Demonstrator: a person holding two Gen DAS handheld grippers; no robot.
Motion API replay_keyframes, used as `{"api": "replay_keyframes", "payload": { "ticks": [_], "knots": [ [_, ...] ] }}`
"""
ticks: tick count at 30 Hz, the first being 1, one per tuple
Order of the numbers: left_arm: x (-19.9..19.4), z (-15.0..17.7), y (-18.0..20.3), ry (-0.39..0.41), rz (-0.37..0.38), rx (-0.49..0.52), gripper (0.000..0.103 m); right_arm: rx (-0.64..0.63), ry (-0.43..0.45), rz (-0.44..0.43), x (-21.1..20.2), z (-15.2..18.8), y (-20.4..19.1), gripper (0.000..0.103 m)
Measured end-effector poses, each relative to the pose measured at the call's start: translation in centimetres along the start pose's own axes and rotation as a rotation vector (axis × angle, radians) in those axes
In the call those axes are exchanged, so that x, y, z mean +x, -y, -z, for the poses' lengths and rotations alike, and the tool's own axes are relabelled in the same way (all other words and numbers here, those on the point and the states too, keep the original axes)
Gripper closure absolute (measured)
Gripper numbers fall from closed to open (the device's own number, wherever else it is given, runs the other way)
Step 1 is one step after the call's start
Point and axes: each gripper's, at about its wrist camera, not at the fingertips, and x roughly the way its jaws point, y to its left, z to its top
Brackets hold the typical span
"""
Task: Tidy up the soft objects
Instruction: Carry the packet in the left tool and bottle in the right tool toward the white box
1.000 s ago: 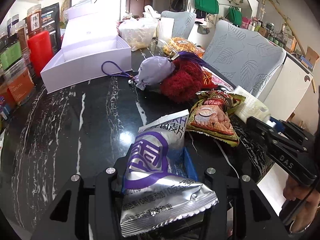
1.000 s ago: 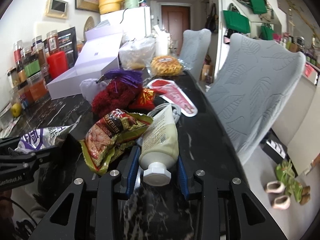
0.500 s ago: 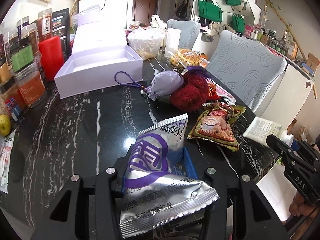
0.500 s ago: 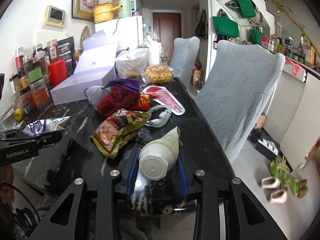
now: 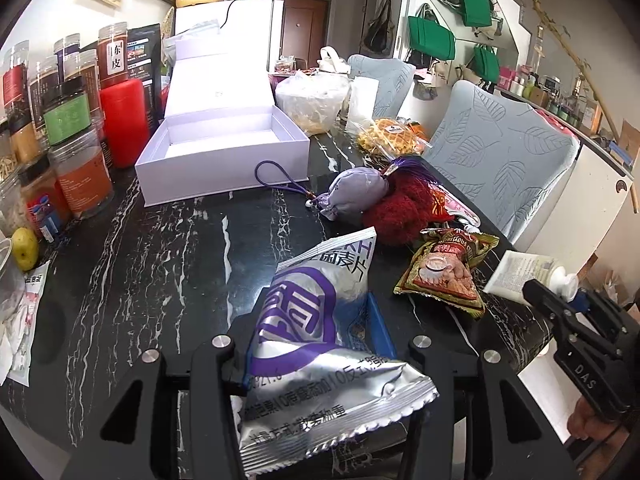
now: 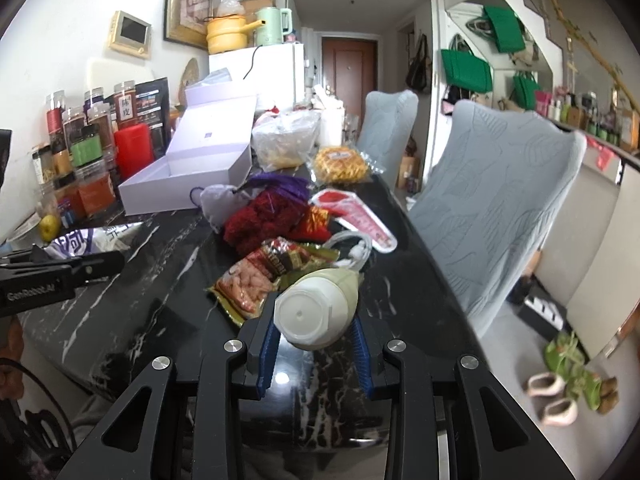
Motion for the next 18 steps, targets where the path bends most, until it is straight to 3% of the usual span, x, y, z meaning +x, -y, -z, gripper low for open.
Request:
{"api": "replay_keyframes", "payload": {
  "ticks": [7,13,18],
  "knots": [
    [0.1,0.2,0.2,-0.002,0.004,0.0,0.057,0.016,0.042,-0.001,-0.2,0.6,0.1,0.071],
    [0.0,0.2,0.5,-0.001,0.006,0.006,0.057,0.112,0.065,-0.002,0.9,1.2,1.3,0.069],
    [0.0,0.1,0.6,-0.001,0.006,0.006,0.057,0.162,0.024,0.002,3.2,1.7,2.0,0.071]
  ]
}}
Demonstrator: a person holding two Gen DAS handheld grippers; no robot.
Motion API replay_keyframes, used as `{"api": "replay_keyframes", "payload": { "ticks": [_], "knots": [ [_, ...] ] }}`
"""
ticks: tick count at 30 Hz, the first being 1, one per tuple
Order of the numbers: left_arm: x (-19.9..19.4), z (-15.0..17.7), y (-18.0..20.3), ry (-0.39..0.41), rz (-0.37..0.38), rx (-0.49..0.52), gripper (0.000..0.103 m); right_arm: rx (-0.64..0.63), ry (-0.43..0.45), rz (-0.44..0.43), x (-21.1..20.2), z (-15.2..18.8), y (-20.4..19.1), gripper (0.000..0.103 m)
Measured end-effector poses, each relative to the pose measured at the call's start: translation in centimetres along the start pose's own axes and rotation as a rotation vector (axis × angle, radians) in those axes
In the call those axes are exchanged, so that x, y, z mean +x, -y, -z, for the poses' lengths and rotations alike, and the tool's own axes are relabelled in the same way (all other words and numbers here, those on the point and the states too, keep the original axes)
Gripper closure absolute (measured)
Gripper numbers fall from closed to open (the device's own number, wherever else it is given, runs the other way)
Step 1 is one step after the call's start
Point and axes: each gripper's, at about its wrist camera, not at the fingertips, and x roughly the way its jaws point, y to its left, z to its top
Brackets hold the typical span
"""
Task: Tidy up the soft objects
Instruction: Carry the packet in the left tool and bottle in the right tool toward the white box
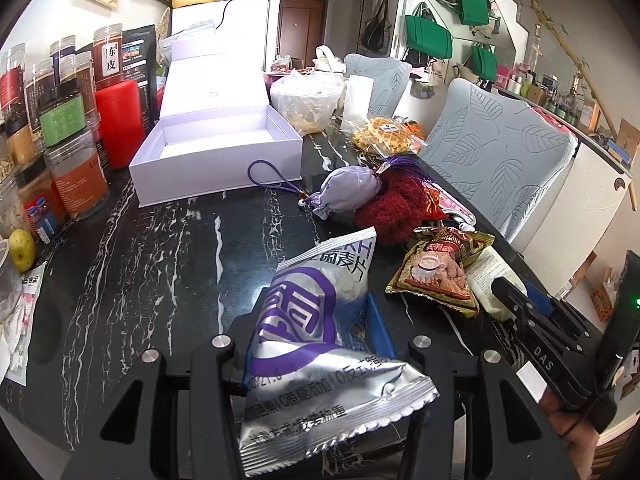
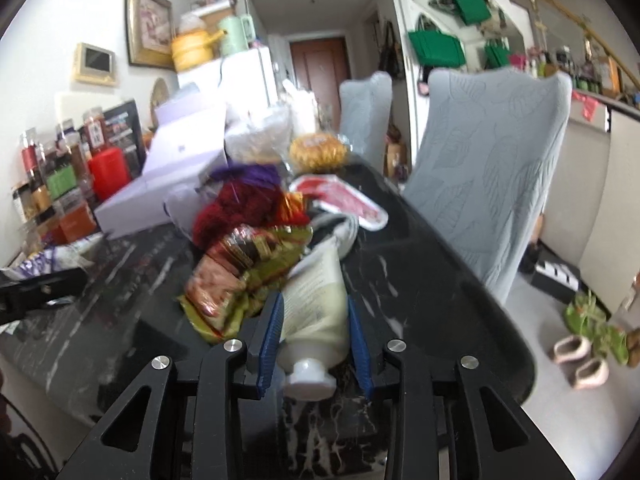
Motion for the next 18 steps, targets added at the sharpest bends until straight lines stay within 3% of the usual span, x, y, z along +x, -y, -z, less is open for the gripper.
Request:
{"api": "replay_keyframes", "payload": {
  "ticks": [6,18],
  "knots": [
    [0.1,0.0,-0.1,-0.007,0.009,-0.007,0.057,-0.024,-0.113,-0.025,1.4,-0.5,0.0,0.065],
    [-0.1,-0.1,-0.2,0.001,0.003,-0.007,0.057,-0.026,-0.078,0.03,0.4,-0.5,-0.4,0.067]
  ]
}}
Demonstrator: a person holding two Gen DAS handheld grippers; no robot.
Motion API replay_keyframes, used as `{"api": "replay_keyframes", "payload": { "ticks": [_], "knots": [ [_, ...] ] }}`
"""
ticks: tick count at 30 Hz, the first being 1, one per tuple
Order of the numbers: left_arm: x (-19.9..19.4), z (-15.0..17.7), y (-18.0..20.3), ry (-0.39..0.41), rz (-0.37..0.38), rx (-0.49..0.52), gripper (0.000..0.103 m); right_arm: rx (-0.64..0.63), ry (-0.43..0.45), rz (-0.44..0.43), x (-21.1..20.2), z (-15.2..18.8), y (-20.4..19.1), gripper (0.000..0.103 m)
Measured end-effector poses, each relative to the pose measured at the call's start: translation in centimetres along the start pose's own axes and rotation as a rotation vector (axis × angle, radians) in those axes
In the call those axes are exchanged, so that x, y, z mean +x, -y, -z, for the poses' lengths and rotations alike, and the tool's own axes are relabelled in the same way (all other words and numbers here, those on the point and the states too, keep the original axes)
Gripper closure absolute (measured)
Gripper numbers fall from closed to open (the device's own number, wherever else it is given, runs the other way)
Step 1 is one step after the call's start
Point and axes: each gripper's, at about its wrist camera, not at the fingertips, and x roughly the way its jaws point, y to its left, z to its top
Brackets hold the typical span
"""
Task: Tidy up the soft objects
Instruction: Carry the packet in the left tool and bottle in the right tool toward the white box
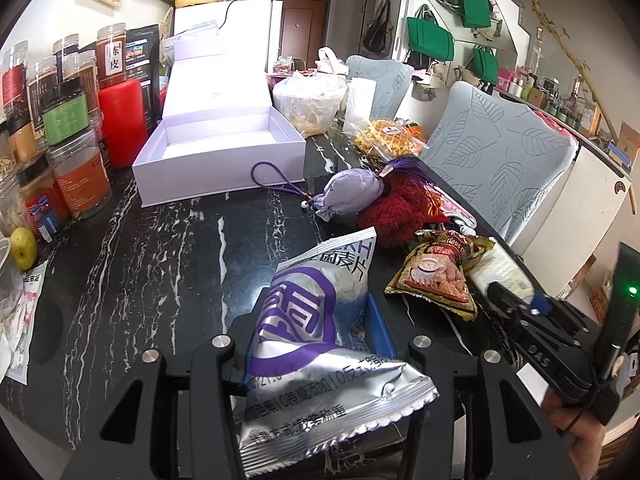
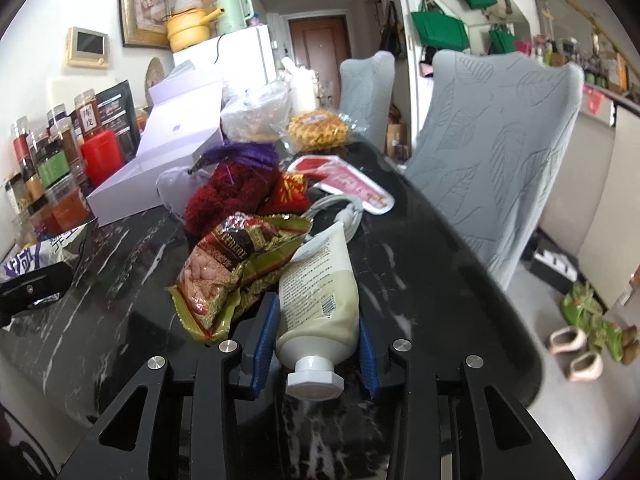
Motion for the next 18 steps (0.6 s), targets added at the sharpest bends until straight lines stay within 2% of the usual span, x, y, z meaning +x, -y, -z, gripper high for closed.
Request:
{"api": "replay_keyframes", "payload": {
  "ticks": [7,13,18],
  "knots": [
    [-0.9,-0.5,-0.4,0.027,-0.006,-0.008,0.057,-0.03,0.067,0.035,-3.2,-1.6,-0.2,0.069],
    [-2.6,-1.5,-1.3,0.072,-0.025,-0.021,0.057,-0.087,0.124,-0.013,-5.0,-3.2,-2.4,0.069],
    [-3.9,-2.2,-2.5,0.11,-0.046,-0.039,0.057,-0.12,0.129,-0.055,-4.3,-3.8,-4.6,0.069]
  ]
}}
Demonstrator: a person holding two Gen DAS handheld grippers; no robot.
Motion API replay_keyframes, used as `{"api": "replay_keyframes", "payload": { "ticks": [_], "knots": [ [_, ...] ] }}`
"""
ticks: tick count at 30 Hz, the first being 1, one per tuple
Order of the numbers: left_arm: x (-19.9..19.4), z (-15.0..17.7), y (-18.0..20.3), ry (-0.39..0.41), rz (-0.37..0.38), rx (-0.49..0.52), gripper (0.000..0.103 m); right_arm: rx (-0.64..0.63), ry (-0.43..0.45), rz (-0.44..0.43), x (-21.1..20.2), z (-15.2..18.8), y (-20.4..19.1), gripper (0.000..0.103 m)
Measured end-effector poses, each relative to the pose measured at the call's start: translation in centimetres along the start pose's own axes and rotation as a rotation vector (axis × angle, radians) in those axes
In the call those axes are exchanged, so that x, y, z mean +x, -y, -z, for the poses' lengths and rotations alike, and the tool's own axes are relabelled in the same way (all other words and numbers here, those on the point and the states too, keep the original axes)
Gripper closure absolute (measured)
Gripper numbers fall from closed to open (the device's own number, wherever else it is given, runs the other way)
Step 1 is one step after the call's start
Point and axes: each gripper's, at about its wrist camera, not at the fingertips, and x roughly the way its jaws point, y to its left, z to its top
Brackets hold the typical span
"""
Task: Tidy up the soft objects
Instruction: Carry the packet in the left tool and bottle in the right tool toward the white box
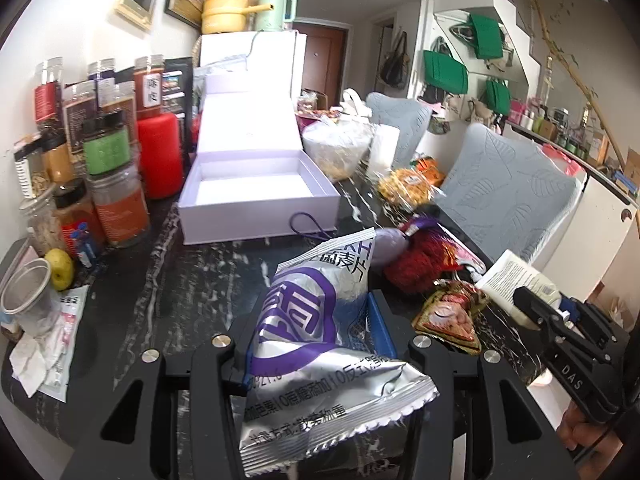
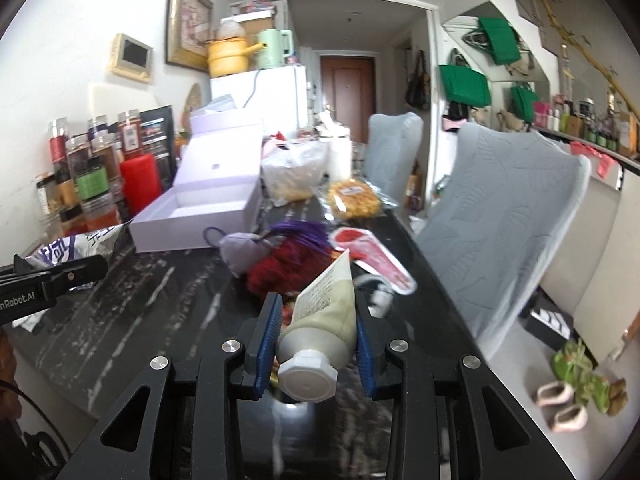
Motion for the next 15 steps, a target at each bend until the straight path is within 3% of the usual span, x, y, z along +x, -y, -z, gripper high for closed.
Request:
{"api": "replay_keyframes", "payload": {
  "ticks": [15],
  "knots": [
    [-1.5,-1.8,-4.8,0.053,-0.082,-0.056,0.057,-0.098,0.024,-0.145,1.6,-2.4,-6.8,0.069]
  ]
}}
